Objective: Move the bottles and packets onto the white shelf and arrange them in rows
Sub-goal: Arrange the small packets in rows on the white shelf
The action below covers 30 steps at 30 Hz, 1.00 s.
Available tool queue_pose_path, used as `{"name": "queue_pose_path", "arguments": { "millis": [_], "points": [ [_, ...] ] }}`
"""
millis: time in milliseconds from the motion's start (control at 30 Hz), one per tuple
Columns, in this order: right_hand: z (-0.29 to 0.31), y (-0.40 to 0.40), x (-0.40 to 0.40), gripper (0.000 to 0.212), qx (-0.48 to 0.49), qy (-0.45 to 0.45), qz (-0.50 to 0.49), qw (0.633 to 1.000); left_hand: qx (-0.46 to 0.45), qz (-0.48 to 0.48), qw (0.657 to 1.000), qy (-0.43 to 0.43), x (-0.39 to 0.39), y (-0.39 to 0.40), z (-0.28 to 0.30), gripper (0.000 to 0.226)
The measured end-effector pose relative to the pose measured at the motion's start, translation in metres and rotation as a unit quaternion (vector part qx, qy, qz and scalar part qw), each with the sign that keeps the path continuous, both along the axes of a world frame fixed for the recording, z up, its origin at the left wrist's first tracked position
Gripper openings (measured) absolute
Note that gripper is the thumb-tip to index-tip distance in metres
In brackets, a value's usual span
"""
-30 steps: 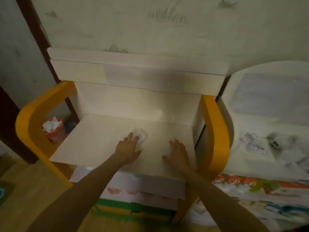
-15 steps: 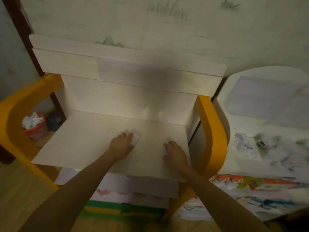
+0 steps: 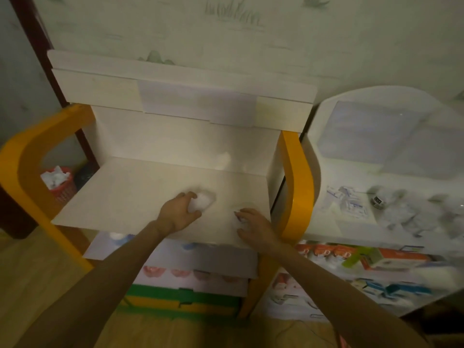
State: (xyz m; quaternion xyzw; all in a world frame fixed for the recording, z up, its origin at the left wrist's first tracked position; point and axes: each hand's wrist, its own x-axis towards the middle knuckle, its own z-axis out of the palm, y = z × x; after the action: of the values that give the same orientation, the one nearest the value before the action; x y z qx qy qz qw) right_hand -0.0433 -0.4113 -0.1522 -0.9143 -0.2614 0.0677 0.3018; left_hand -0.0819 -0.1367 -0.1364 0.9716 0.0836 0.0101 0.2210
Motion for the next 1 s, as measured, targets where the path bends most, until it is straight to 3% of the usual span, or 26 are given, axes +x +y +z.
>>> {"name": "queue_pose_path", "arguments": {
  "millis": [133, 333, 500, 767, 1000],
  "points": [
    [0.002, -0.029, -0.022, 0.051, 0.033, -0.039, 0.031, 0.998, 0.007, 0.024, 1.0, -0.001, -0.023, -0.037, 0.003, 0.063],
    [-0.016, -0.106, -0.054, 0.054, -0.033, -0.143, 0.128, 0.981, 0.033, -0.002, 0.999, 0.009, -0.057, -0.103, 0.015, 0.066],
    [-0.023, -0.197, -0.082, 0.07, 0.002, -0.059, 0.042, 0.997, 0.057, -0.074, 0.995, 0.027, -0.076, -0.18, 0.023, 0.059],
    [-0.005, -0.325, -0.076, 0.072, -0.026, -0.085, -0.07, 0.994, 0.091, -0.231, 0.968, 0.017, -0.052, -0.319, 0.05, 0.048],
    [0.0, -0.382, -0.046, 0.061, 0.065, -0.05, -0.155, 0.985, 0.095, -0.235, 0.967, -0.021, -0.011, -0.397, 0.059, 0.064]
  ]
}}
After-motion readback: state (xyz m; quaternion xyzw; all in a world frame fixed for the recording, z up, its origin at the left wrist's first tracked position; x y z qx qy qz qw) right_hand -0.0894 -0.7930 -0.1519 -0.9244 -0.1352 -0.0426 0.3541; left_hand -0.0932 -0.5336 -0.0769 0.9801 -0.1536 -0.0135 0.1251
